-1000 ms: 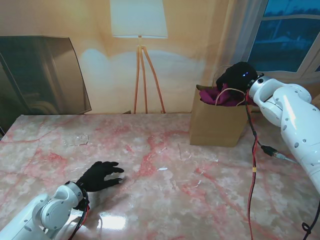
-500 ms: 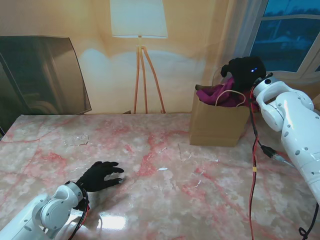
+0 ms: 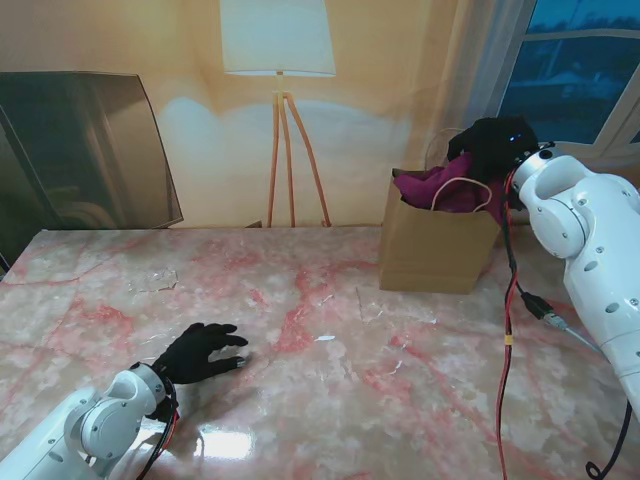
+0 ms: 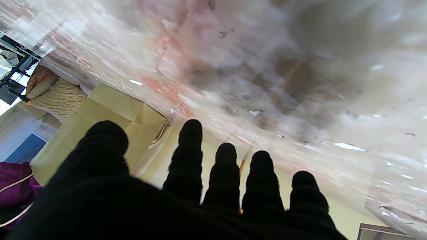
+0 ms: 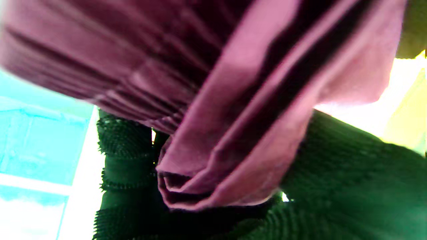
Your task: Fold the socks and the shorts into the kraft paper bag
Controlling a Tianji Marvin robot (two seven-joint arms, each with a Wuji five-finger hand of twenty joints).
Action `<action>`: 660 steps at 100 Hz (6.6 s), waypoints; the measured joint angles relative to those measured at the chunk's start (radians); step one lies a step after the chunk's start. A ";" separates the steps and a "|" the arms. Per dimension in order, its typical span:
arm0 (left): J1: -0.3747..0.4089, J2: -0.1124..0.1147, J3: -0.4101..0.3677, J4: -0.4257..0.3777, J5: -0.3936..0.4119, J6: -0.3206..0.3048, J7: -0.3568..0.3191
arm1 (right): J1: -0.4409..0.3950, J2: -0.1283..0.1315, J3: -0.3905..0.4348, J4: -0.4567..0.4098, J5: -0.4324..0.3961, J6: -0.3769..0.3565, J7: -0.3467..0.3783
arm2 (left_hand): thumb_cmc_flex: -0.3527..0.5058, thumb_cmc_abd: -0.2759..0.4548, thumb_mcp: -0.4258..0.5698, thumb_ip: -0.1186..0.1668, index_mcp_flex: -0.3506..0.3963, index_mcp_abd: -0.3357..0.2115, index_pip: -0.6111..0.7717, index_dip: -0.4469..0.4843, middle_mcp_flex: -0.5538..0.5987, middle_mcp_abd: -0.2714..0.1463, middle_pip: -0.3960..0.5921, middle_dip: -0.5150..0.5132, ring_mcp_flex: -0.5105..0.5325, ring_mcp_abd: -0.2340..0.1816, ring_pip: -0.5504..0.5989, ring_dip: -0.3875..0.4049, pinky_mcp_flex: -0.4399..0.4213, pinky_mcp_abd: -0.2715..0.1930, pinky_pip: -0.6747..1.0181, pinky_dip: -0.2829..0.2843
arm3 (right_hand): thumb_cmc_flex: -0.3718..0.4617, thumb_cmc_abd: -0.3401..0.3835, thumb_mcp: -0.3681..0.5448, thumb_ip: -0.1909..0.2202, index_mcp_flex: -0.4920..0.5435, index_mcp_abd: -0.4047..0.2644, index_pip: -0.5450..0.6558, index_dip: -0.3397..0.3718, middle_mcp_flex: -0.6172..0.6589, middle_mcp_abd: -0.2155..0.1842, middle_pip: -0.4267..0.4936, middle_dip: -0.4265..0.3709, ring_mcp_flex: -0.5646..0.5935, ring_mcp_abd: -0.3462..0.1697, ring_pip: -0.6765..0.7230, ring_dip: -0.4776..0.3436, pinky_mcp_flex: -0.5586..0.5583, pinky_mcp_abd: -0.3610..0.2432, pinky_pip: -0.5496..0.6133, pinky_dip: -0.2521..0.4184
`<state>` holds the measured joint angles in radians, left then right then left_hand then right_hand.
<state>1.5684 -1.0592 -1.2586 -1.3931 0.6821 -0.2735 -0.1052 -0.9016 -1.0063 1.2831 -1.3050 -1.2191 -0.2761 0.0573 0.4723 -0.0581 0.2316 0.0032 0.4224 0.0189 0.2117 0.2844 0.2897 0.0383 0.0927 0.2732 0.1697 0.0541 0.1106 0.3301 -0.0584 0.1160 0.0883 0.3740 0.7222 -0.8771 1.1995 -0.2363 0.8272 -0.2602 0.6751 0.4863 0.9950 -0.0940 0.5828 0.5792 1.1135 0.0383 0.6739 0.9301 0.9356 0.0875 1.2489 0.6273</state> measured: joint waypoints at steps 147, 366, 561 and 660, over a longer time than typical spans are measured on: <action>-0.008 0.000 0.006 0.015 -0.004 -0.008 0.002 | 0.001 0.007 -0.029 0.019 -0.134 0.014 -0.175 | 0.000 0.000 -0.001 0.000 0.000 0.000 0.000 0.001 0.000 0.000 0.000 0.000 -0.001 0.000 -0.001 -0.010 0.000 0.007 -0.002 0.000 | -0.403 0.093 -0.066 -0.007 -0.195 -0.039 -0.086 -0.087 -0.172 -0.069 -0.177 -0.250 -0.298 -0.093 -0.361 -0.360 -0.365 -0.018 -0.317 0.043; -0.156 -0.035 0.102 0.323 0.030 -0.197 0.276 | -0.863 -0.116 0.222 -0.448 0.475 0.069 -0.301 | -0.031 0.025 -0.031 0.027 -0.004 0.117 -0.062 -0.062 0.011 0.029 0.013 -0.023 0.032 -0.011 0.043 -0.044 0.054 -0.091 0.370 -0.119 | -0.603 0.553 -0.550 0.129 -0.310 0.140 -0.263 -0.138 -0.287 0.032 -0.363 -0.402 -0.424 -0.061 -0.488 -0.569 -0.556 -0.039 -0.532 -0.182; 0.049 -0.038 -0.022 0.089 0.129 -0.168 0.409 | -0.882 -0.104 0.007 -0.369 0.568 0.088 -0.204 | -0.067 -0.114 0.176 0.057 0.036 0.109 0.021 0.017 0.178 0.060 0.044 0.018 0.251 0.088 0.106 0.023 0.215 0.048 0.560 -0.047 | -0.634 0.542 -0.461 0.254 -0.465 0.235 -0.337 -0.146 -0.471 0.079 -0.431 -0.429 -0.643 -0.025 -0.541 -0.654 -0.657 -0.064 -0.627 -0.312; 0.177 -0.049 -0.088 -0.064 0.151 -0.170 0.444 | -1.001 -0.112 0.063 -0.510 0.538 0.091 -0.241 | -0.067 -0.084 0.086 0.056 0.051 0.096 0.028 0.018 0.226 0.061 0.049 0.025 0.260 0.063 0.094 0.012 0.195 0.057 0.548 -0.038 | -0.634 0.581 -0.524 0.254 -0.414 0.223 -0.334 -0.124 -0.439 0.079 -0.381 -0.429 -0.576 -0.024 -0.537 -0.644 -0.643 -0.040 -0.608 -0.313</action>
<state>1.7457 -1.1081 -1.3470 -1.4569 0.8329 -0.4437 0.3387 -1.9021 -1.1185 1.3459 -1.8150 -0.6808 -0.1853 -0.1832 0.4053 -0.1422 0.3172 0.0596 0.4732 0.1151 0.2402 0.3022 0.5159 0.0993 0.1417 0.2977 0.4300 0.1173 0.2043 0.3424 0.1369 0.1727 0.6368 0.3365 0.0880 -0.2960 0.6752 0.0177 0.4135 -0.0371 0.3416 0.3622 0.5555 -0.0148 0.2021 0.1499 0.5375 0.0147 0.1372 0.2859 0.2928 0.0479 0.6408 0.3144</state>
